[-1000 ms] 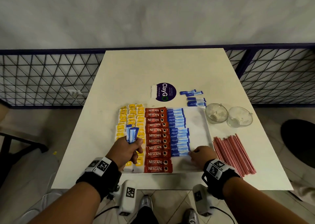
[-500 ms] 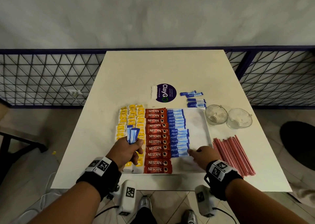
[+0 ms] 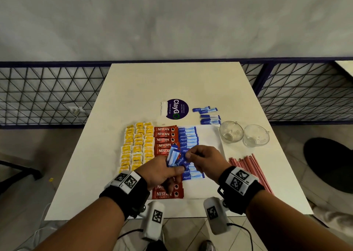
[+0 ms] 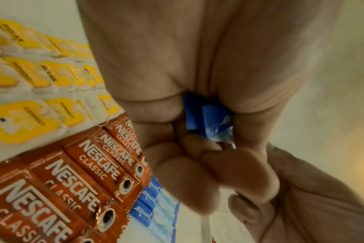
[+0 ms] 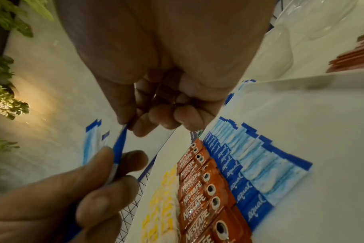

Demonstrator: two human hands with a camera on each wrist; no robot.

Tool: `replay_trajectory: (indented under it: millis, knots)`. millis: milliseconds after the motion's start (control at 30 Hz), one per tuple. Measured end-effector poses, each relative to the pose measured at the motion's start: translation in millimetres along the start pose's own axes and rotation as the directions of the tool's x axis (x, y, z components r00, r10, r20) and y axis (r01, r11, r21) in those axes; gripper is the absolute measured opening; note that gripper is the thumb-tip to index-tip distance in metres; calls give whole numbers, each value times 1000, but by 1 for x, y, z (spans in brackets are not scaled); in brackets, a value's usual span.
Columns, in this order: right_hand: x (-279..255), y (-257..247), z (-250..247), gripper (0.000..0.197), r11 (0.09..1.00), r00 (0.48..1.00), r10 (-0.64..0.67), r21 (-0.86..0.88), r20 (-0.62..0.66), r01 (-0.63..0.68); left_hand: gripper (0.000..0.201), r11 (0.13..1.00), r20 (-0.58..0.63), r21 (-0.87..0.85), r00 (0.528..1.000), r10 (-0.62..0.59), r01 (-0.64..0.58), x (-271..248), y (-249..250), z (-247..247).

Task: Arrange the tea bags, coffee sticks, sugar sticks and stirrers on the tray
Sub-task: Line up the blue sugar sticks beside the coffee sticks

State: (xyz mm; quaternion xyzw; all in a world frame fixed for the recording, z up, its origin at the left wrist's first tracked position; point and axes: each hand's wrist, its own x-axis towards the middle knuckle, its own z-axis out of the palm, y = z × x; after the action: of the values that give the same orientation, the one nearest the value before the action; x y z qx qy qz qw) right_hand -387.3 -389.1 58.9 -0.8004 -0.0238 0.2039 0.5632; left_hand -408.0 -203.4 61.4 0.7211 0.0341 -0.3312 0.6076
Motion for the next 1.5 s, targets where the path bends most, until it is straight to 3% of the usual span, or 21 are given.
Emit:
replay_trajectory:
  millis: [167,433,600,733,933,1133,1500]
  knots:
    - [0,6,-10,16,999,991,47,6,-128,-46,13,996,-126,-65,991,44,-53,4,5,3]
    - [-1,9,-17,14,997,992,44,-54,-115,-51,17,994,-273,-22,957,96,-106,9,4,8]
    - [-3,14,-20,15,996,993,50,-71,-109,-58,19,993,-283,-10,953,106,-114,9,-1,6]
    - [-5,40,-31,17,987,969,159,22,-191,-158,17,998,-348,3,936,58,-61,10,-17,-7]
    - [-17,81,-31,16,904,913,403,-130,-58,-407,15,1000,-379,-17,925,3,-11,4,-38,-17]
    - [-11,84,-18,24,788,905,416,-462,-87,-407,18,1000,-384,-2,923,13,-15,-5,-42,-20]
    - [0,82,-4,47,587,857,473,-652,-205,-481,18,1000,-381,-21,925,-14,6,-10,-49,-29]
